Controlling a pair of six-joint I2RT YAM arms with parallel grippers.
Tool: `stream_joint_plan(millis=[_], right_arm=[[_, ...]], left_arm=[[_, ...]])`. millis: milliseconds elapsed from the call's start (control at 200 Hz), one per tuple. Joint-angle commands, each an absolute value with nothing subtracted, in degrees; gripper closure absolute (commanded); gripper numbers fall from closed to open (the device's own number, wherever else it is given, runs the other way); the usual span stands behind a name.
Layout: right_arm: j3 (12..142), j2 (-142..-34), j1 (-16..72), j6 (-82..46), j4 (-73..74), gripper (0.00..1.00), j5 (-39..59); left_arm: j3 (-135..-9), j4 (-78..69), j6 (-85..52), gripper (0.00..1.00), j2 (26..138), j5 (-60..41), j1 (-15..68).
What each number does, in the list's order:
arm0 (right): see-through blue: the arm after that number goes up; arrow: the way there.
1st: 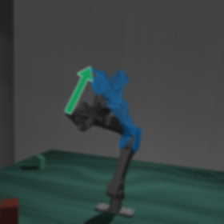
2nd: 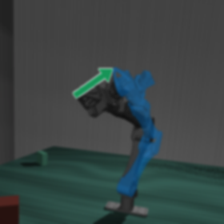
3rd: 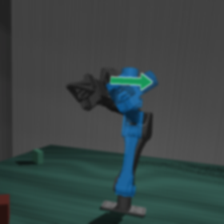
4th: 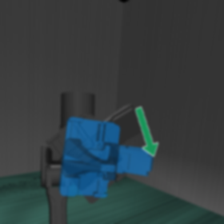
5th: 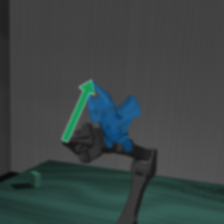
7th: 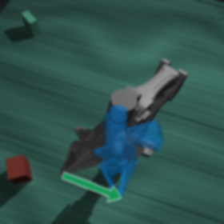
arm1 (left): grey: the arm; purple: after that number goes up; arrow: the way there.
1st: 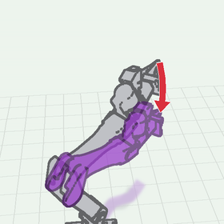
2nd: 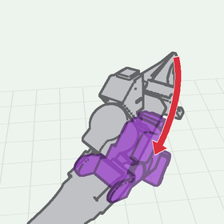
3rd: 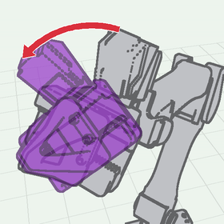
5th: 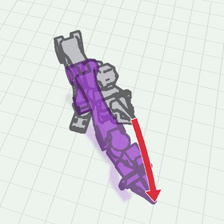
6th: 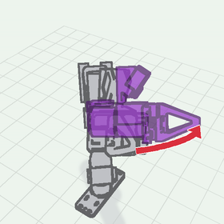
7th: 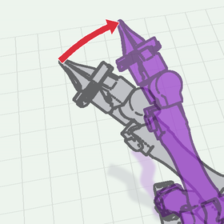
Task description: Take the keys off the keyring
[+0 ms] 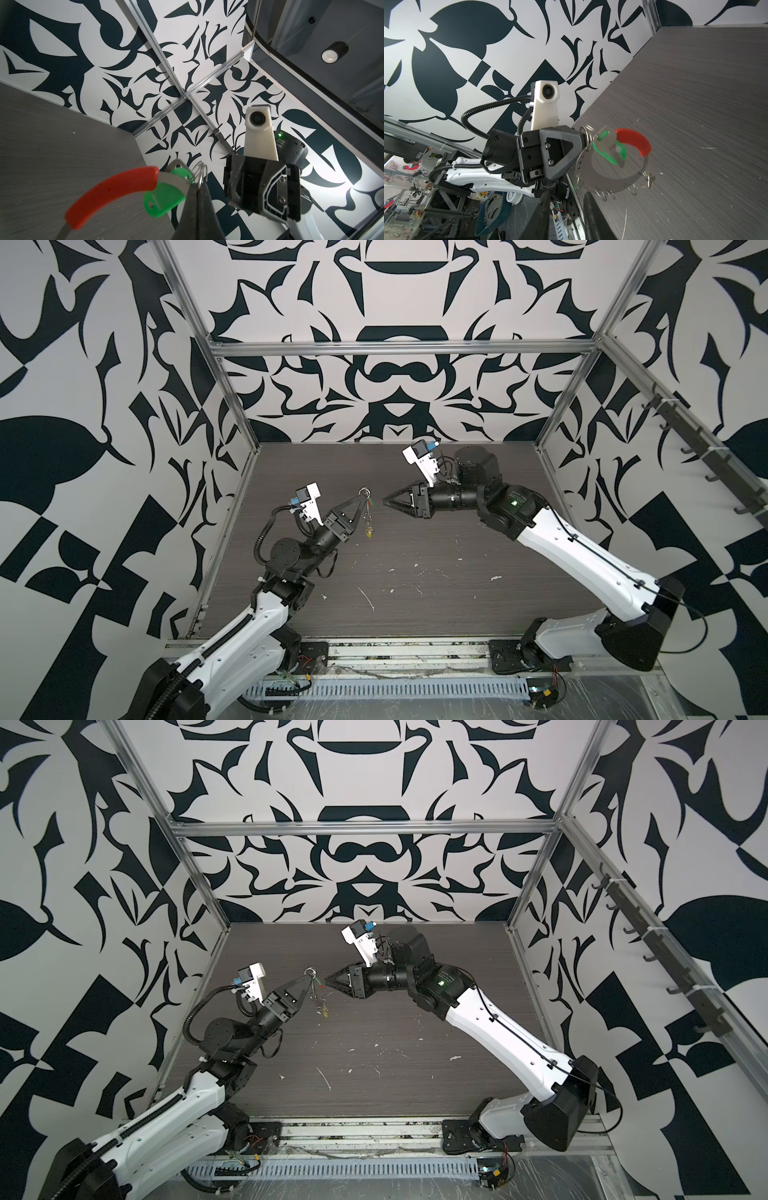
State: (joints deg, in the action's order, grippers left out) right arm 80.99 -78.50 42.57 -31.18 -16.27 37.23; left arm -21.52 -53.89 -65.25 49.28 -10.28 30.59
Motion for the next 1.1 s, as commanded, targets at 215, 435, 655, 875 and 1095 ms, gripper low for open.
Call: stream_joint_plan(millis=[215,435,655,875,1095], right_arm=[[80.9,-81.7,42.7,-36.5,-8.2,0.7,37.5],[81.8,-84.1,42.7,-37.1,-4.9,0.71,38.4],[83.5,-85.6,42.7,-36.4,-3.9,0.72,38.1],[85.0,-86.6,42.7,-36.4,-2.3,0.73,38.0],[85.9,-87.6,42.8,-37.0,-0.7,0.73,38.5]], left_arm=[[-20.9,-66.9,-75.4,1.0,54.2,-11.9,28.6],[-20.6,-67.4,-75.5,1.0,54.7,-12.1,28.5],[-20.4,-67.8,-75.6,1.0,55.0,-12.2,28.5],[-20.2,-68.5,-75.7,1.0,55.2,-12.2,28.5],[-19.8,-68.9,-75.8,1.0,55.2,-12.1,28.5]])
